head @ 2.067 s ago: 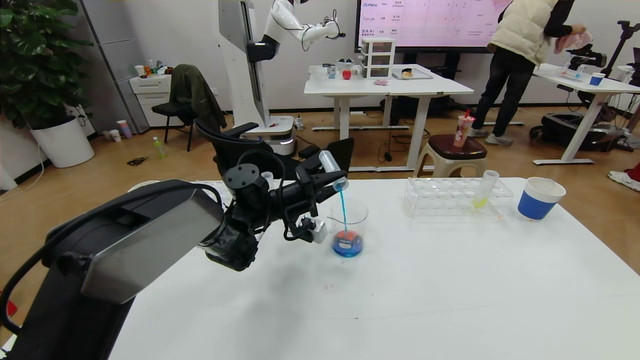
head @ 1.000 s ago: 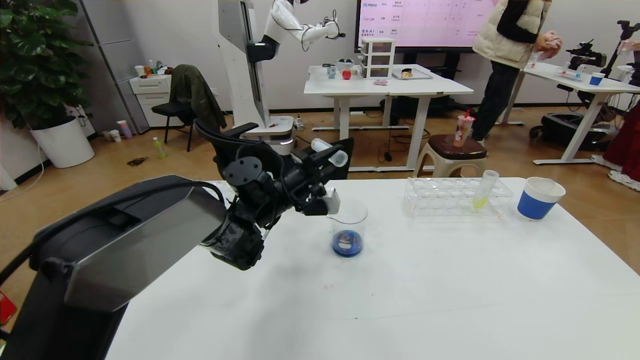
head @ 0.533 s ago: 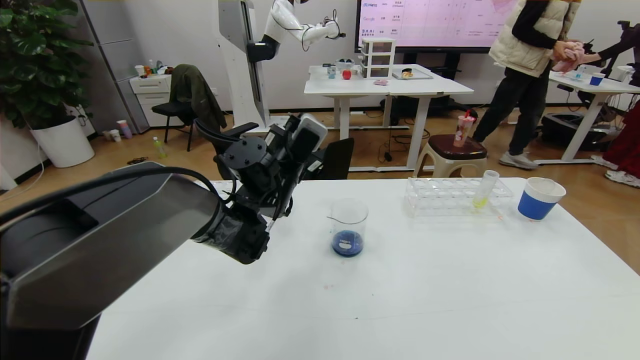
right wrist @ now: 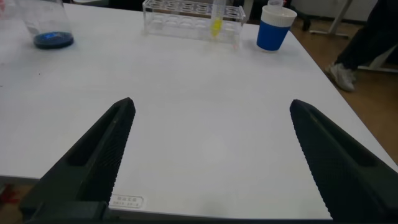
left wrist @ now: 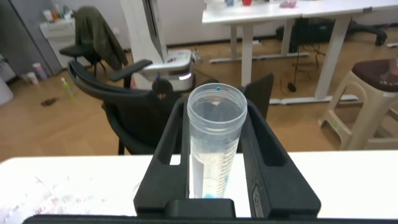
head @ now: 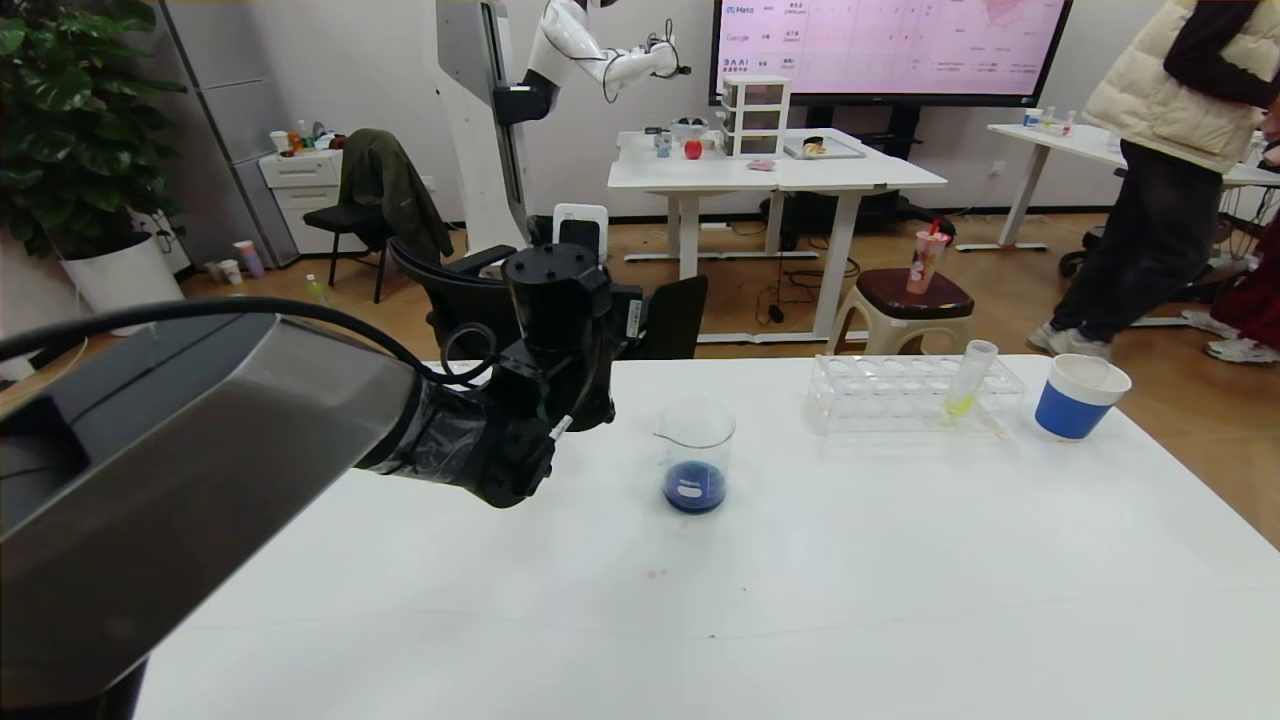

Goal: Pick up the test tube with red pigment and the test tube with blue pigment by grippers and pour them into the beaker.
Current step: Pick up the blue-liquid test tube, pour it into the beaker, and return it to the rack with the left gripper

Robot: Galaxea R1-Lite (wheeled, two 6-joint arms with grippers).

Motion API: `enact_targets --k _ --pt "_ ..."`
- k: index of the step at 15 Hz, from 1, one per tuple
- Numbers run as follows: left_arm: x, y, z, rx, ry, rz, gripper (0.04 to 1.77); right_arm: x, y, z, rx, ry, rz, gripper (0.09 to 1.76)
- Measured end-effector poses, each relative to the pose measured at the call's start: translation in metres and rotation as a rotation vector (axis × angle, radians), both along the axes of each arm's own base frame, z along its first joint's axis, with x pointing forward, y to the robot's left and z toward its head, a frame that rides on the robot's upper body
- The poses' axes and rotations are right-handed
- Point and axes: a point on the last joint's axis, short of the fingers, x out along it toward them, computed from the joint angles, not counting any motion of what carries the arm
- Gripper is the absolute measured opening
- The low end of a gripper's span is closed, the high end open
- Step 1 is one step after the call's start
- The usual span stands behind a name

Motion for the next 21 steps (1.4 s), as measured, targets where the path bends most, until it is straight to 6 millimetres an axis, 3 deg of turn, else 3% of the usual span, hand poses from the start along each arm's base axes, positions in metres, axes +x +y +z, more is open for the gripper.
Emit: enact_targets --k 2,6,9,12,18,21 --pt "-0.003 0.003 0.001 -0.056 0.074 0.007 0.51 0.000 0.000 0.000 0.000 0.000 0.000 1.74" --pt "-0.010 0.012 0.018 -0.101 0.064 0.012 0.51 0.000 0.000 0.000 0.000 0.000 0.000 1.74" --pt "-0.011 0.039 0.030 -0.107 0.050 0.053 0.51 0.000 0.000 0.000 0.000 0.000 0.000 1.74" --pt "-0.002 0.096 0.035 -0.103 0.052 0.136 0.51 0.000 0.000 0.000 0.000 0.000 0.000 1.74" --pt "-0.003 0.243 0.034 -0.098 0.036 0.265 0.51 0.000 0.000 0.000 0.000 0.000 0.000 1.74" --pt "-0.007 0.291 0.024 -0.125 0.045 0.306 0.51 0.000 0.000 0.000 0.000 0.000 0.001 1.74"
